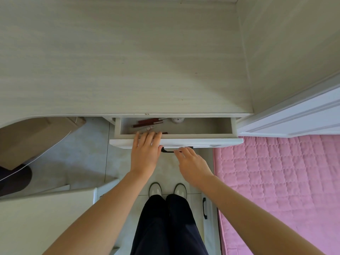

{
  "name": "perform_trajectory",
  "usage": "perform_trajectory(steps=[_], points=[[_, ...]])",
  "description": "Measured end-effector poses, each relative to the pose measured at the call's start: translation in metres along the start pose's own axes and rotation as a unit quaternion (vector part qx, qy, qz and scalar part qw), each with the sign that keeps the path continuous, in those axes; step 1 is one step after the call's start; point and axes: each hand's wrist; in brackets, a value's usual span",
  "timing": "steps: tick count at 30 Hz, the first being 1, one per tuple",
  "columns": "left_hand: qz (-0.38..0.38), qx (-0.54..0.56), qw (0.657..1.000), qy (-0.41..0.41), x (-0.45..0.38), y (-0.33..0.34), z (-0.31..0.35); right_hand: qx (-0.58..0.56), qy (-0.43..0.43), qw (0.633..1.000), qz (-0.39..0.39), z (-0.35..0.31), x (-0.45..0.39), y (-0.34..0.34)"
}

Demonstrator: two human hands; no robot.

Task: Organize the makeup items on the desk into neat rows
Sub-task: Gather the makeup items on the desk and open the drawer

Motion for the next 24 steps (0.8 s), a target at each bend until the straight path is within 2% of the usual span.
perform_trajectory(steps=[5,7,10,12,14,24], points=[[0.003,0.0,1.0,0.008,0.006,-0.001,0.0,-0.01,-0.026,0.982,0.189,0.005,0.011,-0.019],[0.003,-0.005,1.0,0.013,0.007,-0.002,0.001,-0.01,-0.009,0.975,0.222,0.008,0.013,-0.029],[0.001,-0.004,1.0,0.017,0.011,-0.005,0.0,0.02,0.042,0.984,0.17,0.02,0.009,-0.028],[-0.002,-0.006,1.0,0.026,0.013,-0.006,0.0,0.029,0.058,0.991,0.117,0.028,0.006,-0.022],[-0.005,-0.007,0.999,0.034,0.015,-0.007,-0.001,0.046,0.066,0.992,0.095,0.032,0.005,-0.017],[-0.055,-0.018,0.995,0.084,0.04,-0.013,-0.008,0.063,0.05,0.992,0.101,0.029,0.029,0.002]])
Point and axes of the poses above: each hand's wrist, its own x-axis away from the middle knuckle, its own y-axis out of the palm, z = x × y, and after that the axes turned 11 degrees about -z, right-handed
